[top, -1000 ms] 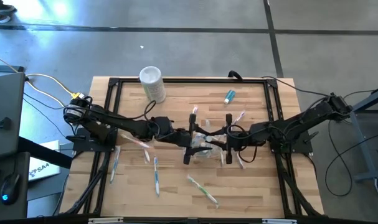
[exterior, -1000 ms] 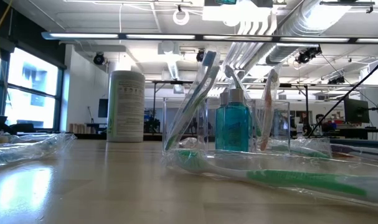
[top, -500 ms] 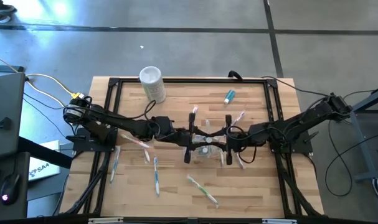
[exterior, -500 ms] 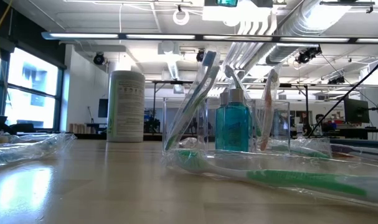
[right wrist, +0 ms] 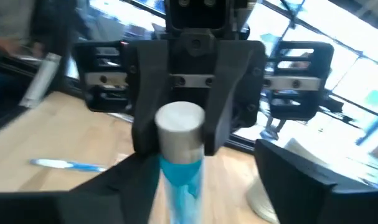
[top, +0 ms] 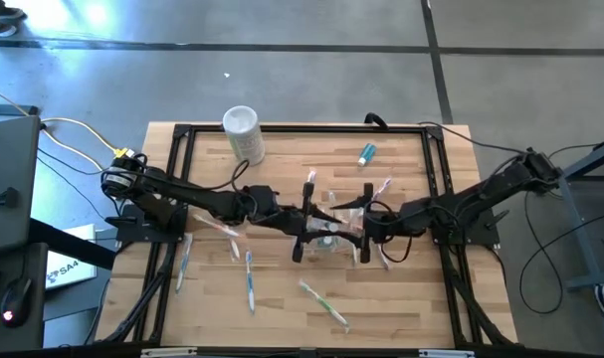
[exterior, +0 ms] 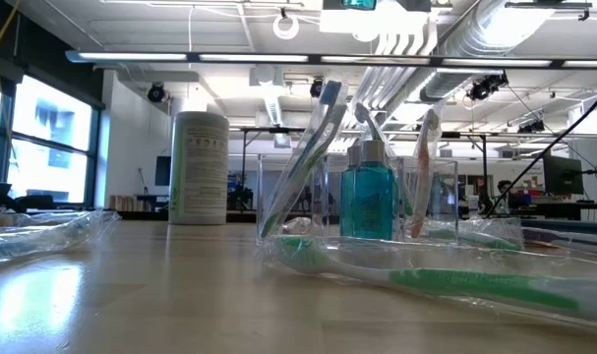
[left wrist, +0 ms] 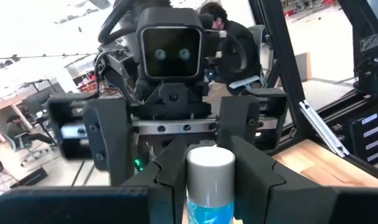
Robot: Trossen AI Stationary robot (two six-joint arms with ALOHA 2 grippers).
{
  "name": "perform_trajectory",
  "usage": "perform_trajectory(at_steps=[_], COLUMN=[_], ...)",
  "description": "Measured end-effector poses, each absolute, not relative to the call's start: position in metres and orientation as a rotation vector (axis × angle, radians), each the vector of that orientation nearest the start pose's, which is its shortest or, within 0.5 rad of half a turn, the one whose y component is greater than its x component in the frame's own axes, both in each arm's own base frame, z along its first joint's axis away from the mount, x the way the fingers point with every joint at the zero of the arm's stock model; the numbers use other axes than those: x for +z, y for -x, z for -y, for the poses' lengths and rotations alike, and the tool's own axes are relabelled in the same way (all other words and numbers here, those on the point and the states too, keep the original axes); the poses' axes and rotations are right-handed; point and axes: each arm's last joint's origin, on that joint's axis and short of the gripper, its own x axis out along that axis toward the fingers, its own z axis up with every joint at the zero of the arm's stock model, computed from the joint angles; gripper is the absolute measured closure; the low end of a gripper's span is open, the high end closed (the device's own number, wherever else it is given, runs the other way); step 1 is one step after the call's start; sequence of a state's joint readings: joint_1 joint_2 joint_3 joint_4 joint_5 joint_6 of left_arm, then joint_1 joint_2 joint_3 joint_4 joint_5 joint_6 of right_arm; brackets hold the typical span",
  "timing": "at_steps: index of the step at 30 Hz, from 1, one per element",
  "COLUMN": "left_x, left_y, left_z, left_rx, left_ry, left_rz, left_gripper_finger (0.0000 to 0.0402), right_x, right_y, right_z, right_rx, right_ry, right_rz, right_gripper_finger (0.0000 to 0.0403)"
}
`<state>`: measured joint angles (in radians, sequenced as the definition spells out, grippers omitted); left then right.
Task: Pick & Place toothbrushing station
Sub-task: Put the blue mouthwash into the middle section of the transparent organizer
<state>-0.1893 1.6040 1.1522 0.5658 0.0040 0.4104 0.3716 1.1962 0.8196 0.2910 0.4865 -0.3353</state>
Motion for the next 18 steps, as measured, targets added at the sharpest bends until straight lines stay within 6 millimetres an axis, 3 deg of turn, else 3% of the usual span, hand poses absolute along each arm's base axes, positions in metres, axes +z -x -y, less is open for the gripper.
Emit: perform_trajectory(at_steps=[4,9,14,18], left_x=[0.328,0.325,0.325,0.317], left_y=[-0.362,-0.360,-0.356,-0.352], left_z=[0.069,0.073,0.077,0.081], left_rx=[-0.184,-0.266,-0.471,-0.647], left_ry=[-0.396,-0.381,-0.368,-0.370], left_rz=[0.147,0.123,0.124,0.136], left_gripper_finger=[0.0312,0.0312,0.0312,0.0312], right_x=[0.311,0.315,0.312,0.309], right_y=[-0.243,-0.228,-0.213,-0.203], right_z=[-0.091,-0.099,-0.103,-0.104], right_rx=[-0.254,-0.372,-0.585,-0.608], right_ry=[0.418,0.476,0.507,0.483], right_rz=[-0.112,-0.157,-0.236,-0.251], right_gripper_finger=[0.0108,0.0088,0.0085,0.0088])
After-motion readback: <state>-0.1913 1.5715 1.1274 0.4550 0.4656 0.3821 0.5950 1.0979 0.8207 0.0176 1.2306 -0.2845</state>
